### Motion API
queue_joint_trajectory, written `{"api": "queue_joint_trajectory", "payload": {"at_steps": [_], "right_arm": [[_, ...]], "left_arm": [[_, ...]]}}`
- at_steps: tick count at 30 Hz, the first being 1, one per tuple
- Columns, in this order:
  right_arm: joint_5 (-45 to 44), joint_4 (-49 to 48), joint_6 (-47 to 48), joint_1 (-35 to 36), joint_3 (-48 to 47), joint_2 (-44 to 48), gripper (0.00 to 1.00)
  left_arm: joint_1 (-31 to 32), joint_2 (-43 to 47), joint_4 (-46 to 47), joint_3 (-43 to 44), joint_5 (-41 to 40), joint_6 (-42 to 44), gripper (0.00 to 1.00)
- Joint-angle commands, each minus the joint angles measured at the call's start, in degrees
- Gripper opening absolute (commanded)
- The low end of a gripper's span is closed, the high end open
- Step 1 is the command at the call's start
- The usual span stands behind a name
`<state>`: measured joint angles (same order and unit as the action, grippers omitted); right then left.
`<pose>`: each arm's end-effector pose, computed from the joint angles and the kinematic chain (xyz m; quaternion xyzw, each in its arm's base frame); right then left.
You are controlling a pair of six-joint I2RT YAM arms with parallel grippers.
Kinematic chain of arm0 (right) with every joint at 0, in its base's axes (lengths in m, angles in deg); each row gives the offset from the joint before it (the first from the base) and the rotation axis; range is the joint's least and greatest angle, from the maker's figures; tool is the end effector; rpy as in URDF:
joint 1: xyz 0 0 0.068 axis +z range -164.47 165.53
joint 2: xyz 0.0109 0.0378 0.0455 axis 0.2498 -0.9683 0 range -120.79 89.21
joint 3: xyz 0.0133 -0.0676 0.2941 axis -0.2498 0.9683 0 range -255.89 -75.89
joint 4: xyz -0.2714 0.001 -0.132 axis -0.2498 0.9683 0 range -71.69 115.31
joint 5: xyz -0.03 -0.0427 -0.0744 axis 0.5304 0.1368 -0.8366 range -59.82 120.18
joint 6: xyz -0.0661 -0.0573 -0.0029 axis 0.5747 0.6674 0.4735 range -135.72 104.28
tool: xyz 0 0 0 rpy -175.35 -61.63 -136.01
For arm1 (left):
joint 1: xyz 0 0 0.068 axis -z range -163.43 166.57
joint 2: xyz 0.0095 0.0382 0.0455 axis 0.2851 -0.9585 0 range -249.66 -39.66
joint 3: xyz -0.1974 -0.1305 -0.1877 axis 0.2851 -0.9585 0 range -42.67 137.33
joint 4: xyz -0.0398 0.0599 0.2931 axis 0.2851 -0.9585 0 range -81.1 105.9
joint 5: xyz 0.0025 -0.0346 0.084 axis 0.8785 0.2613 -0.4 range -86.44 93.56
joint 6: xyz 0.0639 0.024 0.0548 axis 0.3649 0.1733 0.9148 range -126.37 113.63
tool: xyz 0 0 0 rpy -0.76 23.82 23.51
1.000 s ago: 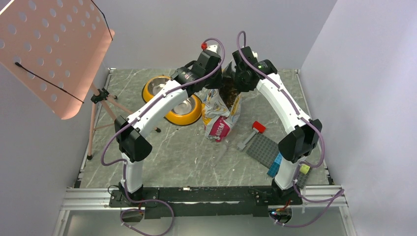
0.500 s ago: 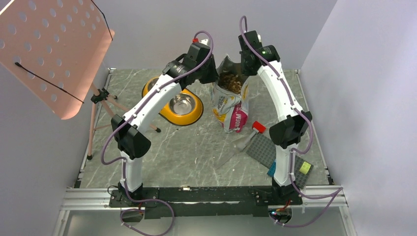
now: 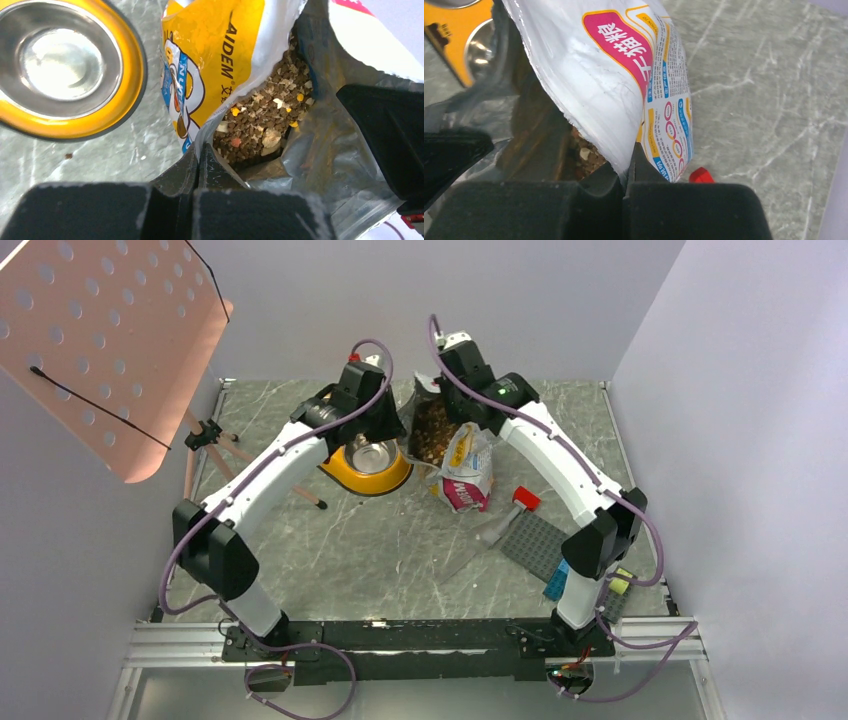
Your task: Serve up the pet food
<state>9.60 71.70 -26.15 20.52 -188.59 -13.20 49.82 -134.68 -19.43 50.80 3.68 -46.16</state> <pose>0.3947 0.2430 0.4110 -0.1224 0.8971 0.0000 0.4245 0.3813 -0.2503 0.3676 -0.0505 0.8931 -0.2669 0.3587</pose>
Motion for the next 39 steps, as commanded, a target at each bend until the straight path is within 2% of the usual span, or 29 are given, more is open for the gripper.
{"api": "queue_joint_trajectory", "payload": {"at_steps": [1,3,4,6,8,10,12,14,16,19,21,23,26,32,35,37,39], "right_arm": [[3.5,-3.8,-0.3,3.0,-2.2,2.9,0.0],[4.1,-2.8,-0.2,3.8,-3.8,1.4,0.0],[4.6,-2.5,0.0,4.0,-4.2,0.7,0.0],[5.3,-2.1,0.6,4.2,-4.4,0.2,0.0],[6.3,-2.5,1.1,4.2,-3.5,0.9,0.0],[8.4,-3.9,1.7,4.2,-2.2,2.2,0.0],[9.2,-3.8,1.7,4.2,-1.5,2.9,0.0],[9.2,-3.4,1.7,4.2,-1.2,3.0,0.0],[9.2,-3.2,1.8,4.2,-1.0,3.2,0.0],[9.3,-3.4,1.8,4.2,-0.6,3.8,0.0],[9.5,-3.5,1.9,4.2,-0.5,4.2,0.0],[9.6,-3.4,2.2,4.2,-0.8,4.1,0.0],[10.1,-3.0,2.5,4.2,-1.6,4.0,0.0],[12.2,-3.0,1.9,4.4,-1.9,5.1,0.0],[7.3,-1.9,2.1,7.1,-3.6,4.7,0.0],[4.9,-1.2,2.4,7.8,-4.8,4.4,0.0],[4.7,-2.2,3.3,7.7,-4.6,4.9,0.0]], "left_arm": [[-0.9,4.7,-3.0,0.2,-1.5,3.3,0.0],[-1.9,4.8,-3.6,1.6,-0.8,3.4,0.01],[-2.6,4.6,-4.6,2.8,0.1,3.4,0.07],[-3.2,4.9,-6.1,4.3,1.5,3.4,0.25],[-3.5,6.8,-6.7,3.7,1.4,3.3,0.48],[-3.6,11.1,-5.1,0.3,0.2,3.7,0.58],[-3.9,16.1,-3.0,-4.6,-2.6,3.2,0.61],[-4.3,20.3,-2.3,-9.2,-4.6,1.8,0.55],[-4.5,22.7,-4.2,-13.3,-6.4,-1.8,0.33],[-4.6,24.5,-4.6,-18.5,-6.9,-7.4,0.26],[-4.5,24.7,-1.8,-24.1,-4.3,-11.7,0.25],[-4.5,23.0,1.0,-26.6,-1.1,-15.3,0.21],[-4.0,16.1,4.3,-25.9,3.3,-18.5,0.13],[-3.0,-2.0,14.4,-18.0,9.4,-23.1,0.09],[-0.2,-14.2,19.9,-6.1,14.0,-24.3,0.09],[1.6,-21.9,18.9,5.5,16.1,-24.9,0.08],[2.1,-26.8,18.2,13.1,17.1,-26.5,0.08]]}}
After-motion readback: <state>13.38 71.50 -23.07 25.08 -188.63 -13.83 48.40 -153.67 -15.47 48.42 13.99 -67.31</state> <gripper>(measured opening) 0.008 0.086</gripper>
